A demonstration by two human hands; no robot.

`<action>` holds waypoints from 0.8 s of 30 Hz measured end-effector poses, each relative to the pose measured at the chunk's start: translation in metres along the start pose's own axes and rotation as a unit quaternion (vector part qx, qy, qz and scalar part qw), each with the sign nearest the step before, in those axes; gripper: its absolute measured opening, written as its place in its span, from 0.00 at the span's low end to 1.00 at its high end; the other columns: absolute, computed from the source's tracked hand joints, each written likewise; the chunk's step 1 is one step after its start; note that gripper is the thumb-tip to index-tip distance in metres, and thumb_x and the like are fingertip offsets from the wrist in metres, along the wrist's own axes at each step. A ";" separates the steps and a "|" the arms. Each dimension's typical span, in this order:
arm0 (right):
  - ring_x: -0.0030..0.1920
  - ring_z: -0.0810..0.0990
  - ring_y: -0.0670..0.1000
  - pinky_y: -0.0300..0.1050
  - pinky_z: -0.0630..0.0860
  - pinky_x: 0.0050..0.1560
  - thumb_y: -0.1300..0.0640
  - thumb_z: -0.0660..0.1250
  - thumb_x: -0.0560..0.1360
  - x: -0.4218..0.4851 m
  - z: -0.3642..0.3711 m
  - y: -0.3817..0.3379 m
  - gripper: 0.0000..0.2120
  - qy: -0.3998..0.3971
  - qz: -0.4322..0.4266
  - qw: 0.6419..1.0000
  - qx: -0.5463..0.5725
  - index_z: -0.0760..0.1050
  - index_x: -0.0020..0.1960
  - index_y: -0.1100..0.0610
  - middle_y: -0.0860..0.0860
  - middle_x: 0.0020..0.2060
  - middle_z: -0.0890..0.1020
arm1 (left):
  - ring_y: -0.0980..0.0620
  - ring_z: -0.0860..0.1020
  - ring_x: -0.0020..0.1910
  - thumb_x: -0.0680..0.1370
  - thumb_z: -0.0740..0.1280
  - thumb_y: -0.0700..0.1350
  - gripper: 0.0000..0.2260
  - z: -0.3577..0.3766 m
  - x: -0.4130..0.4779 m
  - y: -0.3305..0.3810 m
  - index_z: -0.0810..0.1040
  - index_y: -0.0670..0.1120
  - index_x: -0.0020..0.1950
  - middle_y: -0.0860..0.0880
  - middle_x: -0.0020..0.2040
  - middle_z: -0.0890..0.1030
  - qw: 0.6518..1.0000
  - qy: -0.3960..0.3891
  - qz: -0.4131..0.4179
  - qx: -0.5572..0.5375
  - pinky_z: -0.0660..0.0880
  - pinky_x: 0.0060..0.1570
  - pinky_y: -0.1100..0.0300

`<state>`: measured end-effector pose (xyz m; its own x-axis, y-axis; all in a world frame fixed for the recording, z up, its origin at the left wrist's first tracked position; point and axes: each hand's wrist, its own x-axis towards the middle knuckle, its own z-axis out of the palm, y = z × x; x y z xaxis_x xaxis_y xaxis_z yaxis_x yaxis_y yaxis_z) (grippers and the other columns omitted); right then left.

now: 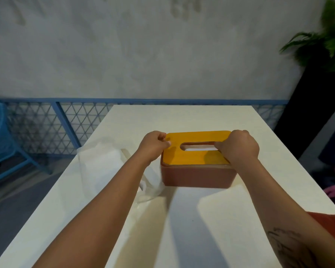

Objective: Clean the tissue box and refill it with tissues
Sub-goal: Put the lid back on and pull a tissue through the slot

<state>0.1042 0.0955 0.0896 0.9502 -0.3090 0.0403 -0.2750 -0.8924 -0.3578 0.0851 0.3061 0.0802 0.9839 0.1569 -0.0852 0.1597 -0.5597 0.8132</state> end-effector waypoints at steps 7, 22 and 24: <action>0.40 0.72 0.54 0.45 0.68 0.38 0.44 0.67 0.73 -0.005 0.003 -0.004 0.19 0.014 0.004 1.000 -0.012 0.75 0.52 0.60 0.56 0.51 0.76 | 0.46 0.76 0.59 0.75 0.70 0.43 0.19 0.001 0.007 -0.016 0.74 0.42 0.65 0.45 0.60 0.78 0.999 0.037 -0.008 0.011 0.71 0.58 0.56; 0.47 0.75 0.57 0.47 0.69 0.40 0.44 0.67 0.73 -0.004 0.011 -0.003 0.21 0.031 0.002 1.000 0.000 0.76 0.54 0.61 0.57 0.53 0.74 | 0.39 0.79 0.53 0.76 0.68 0.38 0.12 0.004 0.010 -0.023 0.78 0.35 0.57 0.37 0.54 0.80 0.994 -0.013 -0.031 -0.099 0.78 0.53 0.44; 0.45 0.74 0.56 0.47 0.69 0.40 0.44 0.67 0.73 -0.003 0.012 -0.003 0.21 0.031 0.004 1.000 -0.001 0.76 0.54 0.61 0.57 0.52 0.74 | 0.39 0.79 0.53 0.76 0.67 0.37 0.11 0.004 0.010 -0.023 0.78 0.35 0.57 0.37 0.54 0.80 0.994 -0.017 -0.029 -0.103 0.78 0.53 0.44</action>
<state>0.1034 0.1027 0.0796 0.9374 -0.3350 0.0946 -0.2822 -0.8905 -0.3569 0.0912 0.3168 0.0582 0.9762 0.1549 -0.1517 0.1998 -0.3715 0.9067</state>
